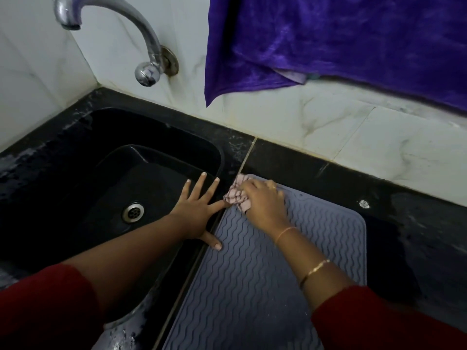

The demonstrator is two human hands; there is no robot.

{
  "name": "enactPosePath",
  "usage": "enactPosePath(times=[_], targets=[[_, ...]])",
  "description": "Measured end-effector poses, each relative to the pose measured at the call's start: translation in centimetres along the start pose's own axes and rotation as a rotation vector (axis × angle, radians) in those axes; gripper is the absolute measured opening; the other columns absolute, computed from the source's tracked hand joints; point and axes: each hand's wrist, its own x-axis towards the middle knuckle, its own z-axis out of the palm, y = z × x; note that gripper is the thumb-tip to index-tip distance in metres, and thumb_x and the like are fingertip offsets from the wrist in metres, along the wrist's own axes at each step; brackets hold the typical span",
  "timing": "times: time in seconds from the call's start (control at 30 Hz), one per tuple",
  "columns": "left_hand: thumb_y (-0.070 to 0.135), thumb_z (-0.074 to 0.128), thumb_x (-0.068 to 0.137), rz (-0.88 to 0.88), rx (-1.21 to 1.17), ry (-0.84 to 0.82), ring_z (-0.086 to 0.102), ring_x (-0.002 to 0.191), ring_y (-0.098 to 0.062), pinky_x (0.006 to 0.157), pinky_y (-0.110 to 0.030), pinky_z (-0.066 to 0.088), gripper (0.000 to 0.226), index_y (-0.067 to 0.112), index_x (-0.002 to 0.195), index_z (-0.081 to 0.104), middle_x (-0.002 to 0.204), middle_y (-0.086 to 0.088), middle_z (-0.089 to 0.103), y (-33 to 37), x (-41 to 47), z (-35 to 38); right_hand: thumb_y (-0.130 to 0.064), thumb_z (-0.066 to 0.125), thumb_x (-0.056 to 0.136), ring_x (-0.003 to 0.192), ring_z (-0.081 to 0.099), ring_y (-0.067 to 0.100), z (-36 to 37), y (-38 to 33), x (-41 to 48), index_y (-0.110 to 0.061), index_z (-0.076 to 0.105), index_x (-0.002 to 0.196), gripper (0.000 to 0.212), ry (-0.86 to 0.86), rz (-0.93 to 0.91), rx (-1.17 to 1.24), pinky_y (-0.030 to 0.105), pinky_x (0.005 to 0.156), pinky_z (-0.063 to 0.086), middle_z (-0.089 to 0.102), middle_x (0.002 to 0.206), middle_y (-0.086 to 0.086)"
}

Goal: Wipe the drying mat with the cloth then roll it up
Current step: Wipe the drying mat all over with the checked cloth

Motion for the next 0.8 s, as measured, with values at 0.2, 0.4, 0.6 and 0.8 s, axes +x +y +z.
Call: enactPosePath(times=[0.2, 0.4, 0.6, 0.8], targets=[[0.088, 0.044, 0.057, 0.151, -0.133, 0.077, -0.037, 0.133, -0.027, 0.107, -0.054, -0.023, 0.107, 0.046, 0.146, 0.003, 0.151, 0.006, -0.022, -2.7, 0.8, -0.3, -0.008, 0.056, 0.083, 0.088, 0.060, 0.029, -2.6, 1.9, -1.8, -0.031, 0.057, 0.081, 0.023, -0.125, -0.012, 0.615, 0.040, 0.076, 0.050, 0.064, 0.088, 0.003], [0.011, 0.042, 0.094, 0.120, -0.105, 0.205, -0.012, 0.145, -0.027, 0.113, -0.051, -0.009, 0.065, 0.041, 0.146, 0.018, 0.158, 0.011, 0.009, -3.1, 5.6, -5.8, -0.010, 0.052, 0.085, 0.134, 0.035, 0.032, -0.8, 1.3, 1.3, -0.020, 0.044, 0.130, 0.047, 0.092, 0.191, 0.271, 0.050, 0.106, 0.034, 0.049, 0.136, 0.007], [-0.005, 0.042, 0.086, 0.349, 0.274, 0.085, -0.018, 0.144, -0.026, 0.111, -0.053, -0.015, 0.077, 0.035, 0.148, 0.020, 0.157, 0.015, 0.008, -2.4, 7.9, -6.8, -0.007, 0.051, 0.081, 0.142, 0.023, 0.022, 2.4, 0.5, -0.7, -0.021, 0.038, 0.134, 0.056, 0.107, 0.092, -0.021, 0.049, 0.111, 0.015, 0.035, 0.149, 0.003], [-0.003, 0.041, 0.087, 0.319, 0.184, 0.094, -0.021, 0.143, -0.022, 0.108, -0.050, -0.021, 0.080, 0.032, 0.150, 0.007, 0.157, 0.015, 0.008, -3.8, 7.9, -4.5, -0.009, 0.047, 0.084, 0.143, 0.021, 0.020, 2.9, -0.7, -4.4, -0.020, 0.043, 0.133, 0.051, 0.056, 0.002, 0.074, 0.044, 0.113, 0.011, 0.037, 0.149, 0.001]])
